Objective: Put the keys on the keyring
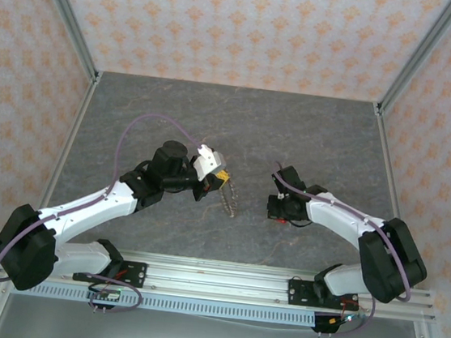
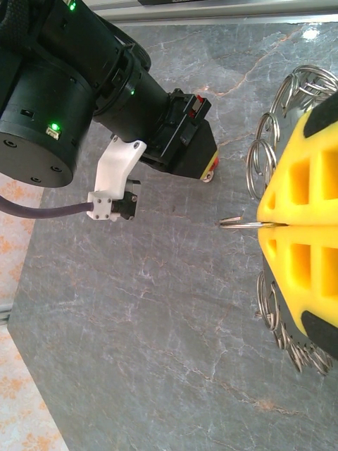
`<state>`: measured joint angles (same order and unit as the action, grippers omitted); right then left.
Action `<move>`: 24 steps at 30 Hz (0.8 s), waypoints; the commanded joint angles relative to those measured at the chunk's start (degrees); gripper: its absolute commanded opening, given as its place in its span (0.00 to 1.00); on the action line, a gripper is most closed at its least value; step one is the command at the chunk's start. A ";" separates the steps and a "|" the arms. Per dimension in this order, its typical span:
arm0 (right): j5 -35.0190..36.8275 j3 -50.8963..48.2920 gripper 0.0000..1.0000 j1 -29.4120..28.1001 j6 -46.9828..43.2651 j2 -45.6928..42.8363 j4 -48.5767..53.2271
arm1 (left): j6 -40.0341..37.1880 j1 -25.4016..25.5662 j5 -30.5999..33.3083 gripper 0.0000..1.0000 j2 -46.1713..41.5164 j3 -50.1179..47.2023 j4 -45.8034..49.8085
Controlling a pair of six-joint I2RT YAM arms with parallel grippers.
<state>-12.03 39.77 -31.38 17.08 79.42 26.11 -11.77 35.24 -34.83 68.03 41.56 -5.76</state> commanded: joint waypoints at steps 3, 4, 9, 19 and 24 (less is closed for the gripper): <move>1.66 1.37 0.13 -0.24 0.08 0.44 2.00 | 0.81 0.09 0.53 0.00 -0.36 2.04 -0.84; 1.66 1.36 0.13 -0.25 0.07 0.62 2.02 | 0.94 0.00 0.55 0.00 -0.36 2.11 -0.95; 1.61 1.36 0.12 -0.19 0.33 1.04 2.07 | 0.96 0.00 0.46 0.00 -0.12 2.23 -0.92; 2.00 1.80 0.07 -0.22 0.20 0.00 2.37 | 0.77 0.02 0.55 0.00 -0.01 2.71 -0.59; 0.89 1.36 0.04 -0.18 -0.97 -2.70 1.72 | 0.73 0.01 0.46 0.00 0.07 2.69 -0.62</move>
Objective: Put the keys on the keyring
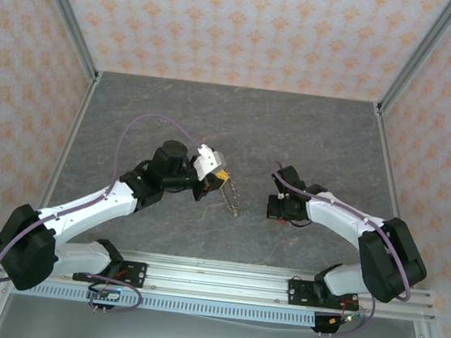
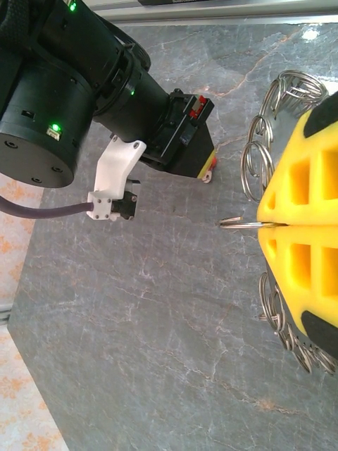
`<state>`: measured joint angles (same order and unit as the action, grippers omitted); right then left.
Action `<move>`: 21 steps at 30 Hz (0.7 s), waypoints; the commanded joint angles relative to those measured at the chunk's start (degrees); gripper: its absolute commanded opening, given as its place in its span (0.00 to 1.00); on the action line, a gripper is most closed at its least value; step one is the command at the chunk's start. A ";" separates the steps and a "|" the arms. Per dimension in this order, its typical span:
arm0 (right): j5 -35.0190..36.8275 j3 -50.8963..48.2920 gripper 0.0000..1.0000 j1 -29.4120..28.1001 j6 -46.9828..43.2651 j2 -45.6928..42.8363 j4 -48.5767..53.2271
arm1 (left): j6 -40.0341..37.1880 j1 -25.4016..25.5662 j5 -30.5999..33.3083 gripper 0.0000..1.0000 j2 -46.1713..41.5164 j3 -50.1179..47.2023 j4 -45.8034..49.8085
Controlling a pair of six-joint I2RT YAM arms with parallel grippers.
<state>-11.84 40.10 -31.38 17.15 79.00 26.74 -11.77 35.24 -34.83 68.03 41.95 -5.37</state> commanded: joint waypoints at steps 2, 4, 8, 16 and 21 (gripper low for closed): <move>-2.68 1.21 0.03 -0.20 -3.21 -3.79 0.71 | 0.87 0.05 0.38 0.00 0.09 2.32 -1.08; -5.39 1.00 0.02 -0.24 -5.30 -6.48 -0.59 | 0.79 0.07 0.51 0.00 0.09 2.27 -1.08; -8.48 -1.52 0.00 -0.34 -10.35 -15.62 -6.73 | 0.60 0.00 1.27 0.00 0.12 2.71 -0.14; -23.03 -12.63 0.00 -0.32 -23.30 -32.72 -28.62 | -1.31 0.04 -2.16 0.00 -0.22 3.36 1.52; -26.55 -14.17 0.00 -0.33 -29.81 -35.49 -31.59 | -4.86 0.77 -4.96 0.00 0.56 4.76 6.03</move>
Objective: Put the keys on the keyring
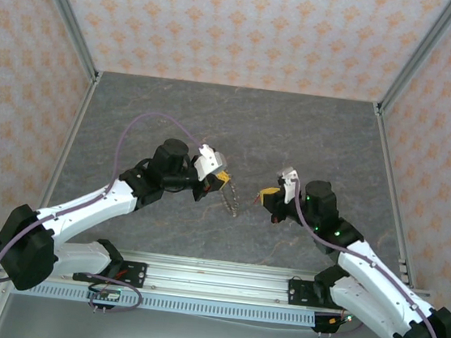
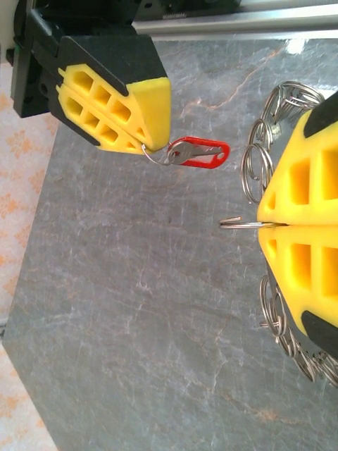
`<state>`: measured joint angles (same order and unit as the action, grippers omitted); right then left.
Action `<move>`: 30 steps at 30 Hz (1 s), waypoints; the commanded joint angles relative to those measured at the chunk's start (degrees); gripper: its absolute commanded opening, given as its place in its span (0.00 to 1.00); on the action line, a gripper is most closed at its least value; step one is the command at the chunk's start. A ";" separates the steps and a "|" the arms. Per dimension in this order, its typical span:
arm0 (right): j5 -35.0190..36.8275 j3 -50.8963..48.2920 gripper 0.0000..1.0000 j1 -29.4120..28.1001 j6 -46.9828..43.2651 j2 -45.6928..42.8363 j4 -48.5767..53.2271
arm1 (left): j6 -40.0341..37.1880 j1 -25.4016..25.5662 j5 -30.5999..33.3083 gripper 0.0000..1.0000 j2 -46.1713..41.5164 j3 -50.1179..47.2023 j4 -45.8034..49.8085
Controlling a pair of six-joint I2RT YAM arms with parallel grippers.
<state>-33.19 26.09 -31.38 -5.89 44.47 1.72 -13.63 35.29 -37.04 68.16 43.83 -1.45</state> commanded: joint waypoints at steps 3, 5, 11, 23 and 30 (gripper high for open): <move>-7.61 0.15 0.00 -0.33 -9.34 -0.46 -7.12 | -5.10 2.19 -2.15 0.00 1.00 3.34 4.27; -8.33 0.26 0.00 -0.34 -10.19 -0.02 -7.87 | -5.81 3.19 -1.93 0.00 1.52 3.91 5.30; -9.07 0.63 0.00 -0.28 -14.21 0.53 -7.52 | -5.75 4.52 -1.81 0.00 2.61 4.26 4.74; -12.33 1.33 0.00 -0.75 -17.32 1.70 -7.58 | -5.23 5.14 -1.35 0.00 3.98 5.03 4.41; -13.84 1.76 0.00 -0.95 -17.22 3.46 -9.81 | -5.11 5.47 -1.02 0.00 4.23 5.30 4.86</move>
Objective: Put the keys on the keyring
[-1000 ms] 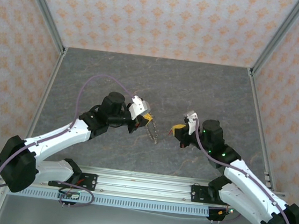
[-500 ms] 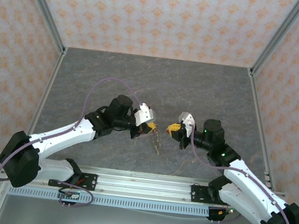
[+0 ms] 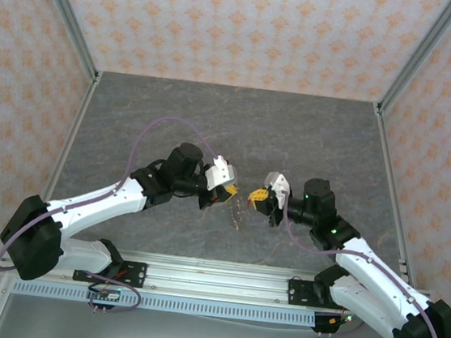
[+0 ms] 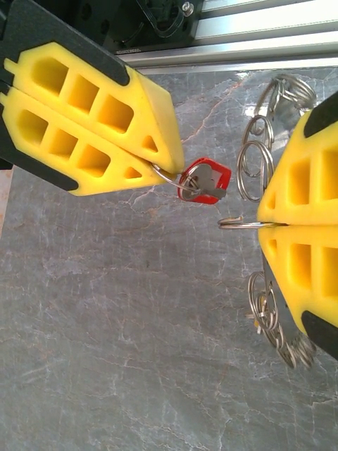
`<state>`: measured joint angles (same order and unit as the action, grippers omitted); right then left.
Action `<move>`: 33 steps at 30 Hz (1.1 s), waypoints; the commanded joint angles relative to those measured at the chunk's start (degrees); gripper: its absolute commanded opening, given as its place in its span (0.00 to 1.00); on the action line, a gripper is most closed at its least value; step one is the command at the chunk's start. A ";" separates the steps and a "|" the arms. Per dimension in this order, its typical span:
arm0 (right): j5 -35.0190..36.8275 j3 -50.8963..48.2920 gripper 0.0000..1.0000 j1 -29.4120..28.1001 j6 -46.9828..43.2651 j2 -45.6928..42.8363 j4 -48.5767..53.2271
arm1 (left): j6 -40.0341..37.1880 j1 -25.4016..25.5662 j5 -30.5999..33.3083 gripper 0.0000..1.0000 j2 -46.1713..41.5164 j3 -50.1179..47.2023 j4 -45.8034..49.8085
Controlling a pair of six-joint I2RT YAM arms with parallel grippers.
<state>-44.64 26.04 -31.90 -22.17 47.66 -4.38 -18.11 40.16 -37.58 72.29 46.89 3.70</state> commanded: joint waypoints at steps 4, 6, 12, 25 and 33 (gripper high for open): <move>-3.05 1.88 0.00 -0.88 -1.79 0.87 -4.37 | -0.73 0.62 -0.39 0.00 0.38 2.41 -0.22; -2.91 1.99 0.00 -1.10 -1.87 1.12 -4.61 | -0.70 0.71 -0.39 0.00 0.46 2.50 -0.20; -2.80 2.43 0.00 -1.87 -2.21 2.08 -5.47 | -0.70 0.77 -0.39 0.00 0.69 2.84 -0.27; -0.23 2.39 0.00 -3.96 -2.45 3.49 -9.10 | -0.91 1.05 -0.29 0.00 1.47 3.55 0.53; 2.14 2.43 0.00 -4.08 -2.07 3.84 -10.12 | -1.05 1.12 -0.12 0.00 1.72 3.89 0.75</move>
<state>-43.48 26.65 -35.59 -24.23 51.31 -11.51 -18.13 40.91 -37.43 74.28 48.21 4.54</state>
